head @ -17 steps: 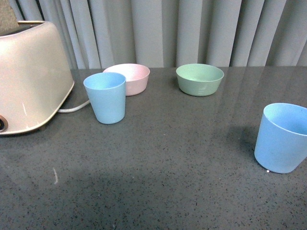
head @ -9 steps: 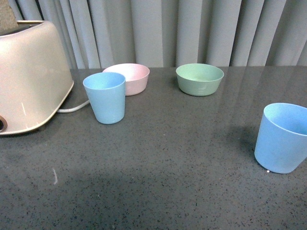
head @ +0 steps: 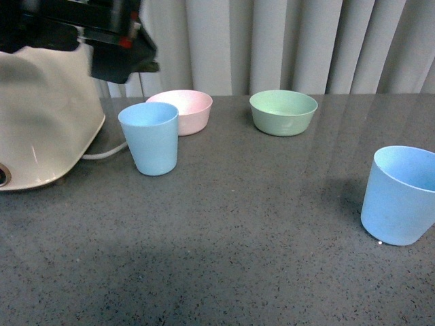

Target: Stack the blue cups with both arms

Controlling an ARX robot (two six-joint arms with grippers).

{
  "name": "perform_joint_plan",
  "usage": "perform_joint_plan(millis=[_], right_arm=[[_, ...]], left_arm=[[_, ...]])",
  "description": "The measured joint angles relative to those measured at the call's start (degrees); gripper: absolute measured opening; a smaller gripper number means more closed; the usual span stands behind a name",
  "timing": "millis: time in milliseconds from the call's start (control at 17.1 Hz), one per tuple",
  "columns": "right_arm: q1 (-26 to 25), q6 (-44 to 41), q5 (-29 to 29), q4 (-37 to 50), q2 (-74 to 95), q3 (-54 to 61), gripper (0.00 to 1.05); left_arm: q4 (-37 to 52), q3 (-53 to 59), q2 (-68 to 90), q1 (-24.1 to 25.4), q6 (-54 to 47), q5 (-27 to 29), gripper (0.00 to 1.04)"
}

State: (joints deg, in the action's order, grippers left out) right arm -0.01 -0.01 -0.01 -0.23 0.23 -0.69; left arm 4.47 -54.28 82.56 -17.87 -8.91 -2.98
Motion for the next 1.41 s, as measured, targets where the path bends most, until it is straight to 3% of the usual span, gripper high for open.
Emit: perform_joint_plan(millis=[352, 1231, 1290, 1407], right_arm=[[0.00, 0.00, 0.00, 0.00, 0.02, 0.00, 0.98], [0.00, 0.00, 0.00, 0.00, 0.02, 0.00, 0.98], [0.00, 0.00, 0.00, -0.02, 0.02, 0.00, 0.98], [0.00, 0.00, 0.00, 0.00, 0.02, 0.00, 0.98]], left_arm=[[-12.63, -20.02, 18.25, -2.10, -2.10, 3.23, 0.98], [-15.63, -25.03, 28.11, -1.92, -3.69, 4.33, 0.98], [-15.65, -25.03, 28.11, -1.97, -4.04, 4.31, 0.95], [-15.76, -25.03, 28.09, -2.16, -4.96, 4.33, 0.75]])
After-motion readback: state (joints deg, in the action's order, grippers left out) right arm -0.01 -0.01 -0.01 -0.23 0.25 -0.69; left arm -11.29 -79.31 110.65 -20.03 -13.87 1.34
